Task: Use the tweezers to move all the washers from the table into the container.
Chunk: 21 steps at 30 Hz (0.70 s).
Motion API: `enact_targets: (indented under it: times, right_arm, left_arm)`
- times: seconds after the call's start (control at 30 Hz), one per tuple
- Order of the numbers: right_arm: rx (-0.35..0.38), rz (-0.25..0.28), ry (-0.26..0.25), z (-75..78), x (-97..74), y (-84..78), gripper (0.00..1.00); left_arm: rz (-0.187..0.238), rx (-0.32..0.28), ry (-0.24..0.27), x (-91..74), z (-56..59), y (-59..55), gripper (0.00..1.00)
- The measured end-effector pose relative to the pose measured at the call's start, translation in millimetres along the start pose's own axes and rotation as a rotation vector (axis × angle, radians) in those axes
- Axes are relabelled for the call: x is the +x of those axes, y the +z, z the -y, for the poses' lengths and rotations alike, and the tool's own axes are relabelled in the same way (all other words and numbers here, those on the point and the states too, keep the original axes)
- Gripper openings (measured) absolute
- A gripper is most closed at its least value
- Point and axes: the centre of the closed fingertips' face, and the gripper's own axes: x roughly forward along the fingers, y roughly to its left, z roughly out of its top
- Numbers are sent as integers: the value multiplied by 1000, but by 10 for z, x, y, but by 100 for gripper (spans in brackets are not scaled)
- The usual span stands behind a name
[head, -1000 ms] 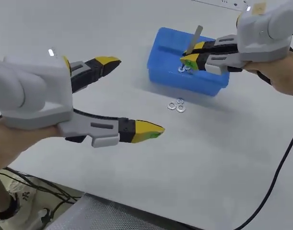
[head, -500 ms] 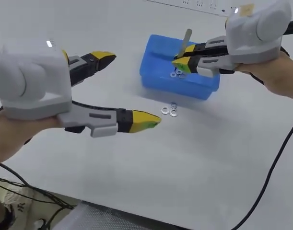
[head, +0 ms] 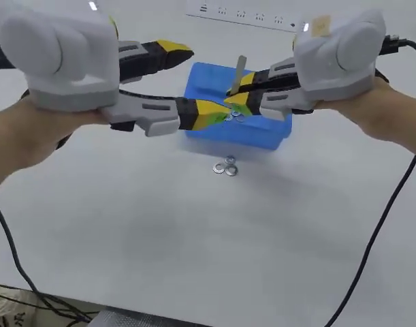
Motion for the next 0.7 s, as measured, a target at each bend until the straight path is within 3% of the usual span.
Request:
enact_targets:
  times: [0.33,0.53,0.7]
  right_arm:
    - [-18,-9,14,-78,-11,21,8]
    - [-49,-25,38,-161,-14,10,8]
    - [-62,-29,46,-164,-13,3,8]
  left_arm:
    - [6,43,-78,185,95,105,29]
    - [12,62,-123,209,60,149,28]
    - [-42,132,-177,243,42,66,23]
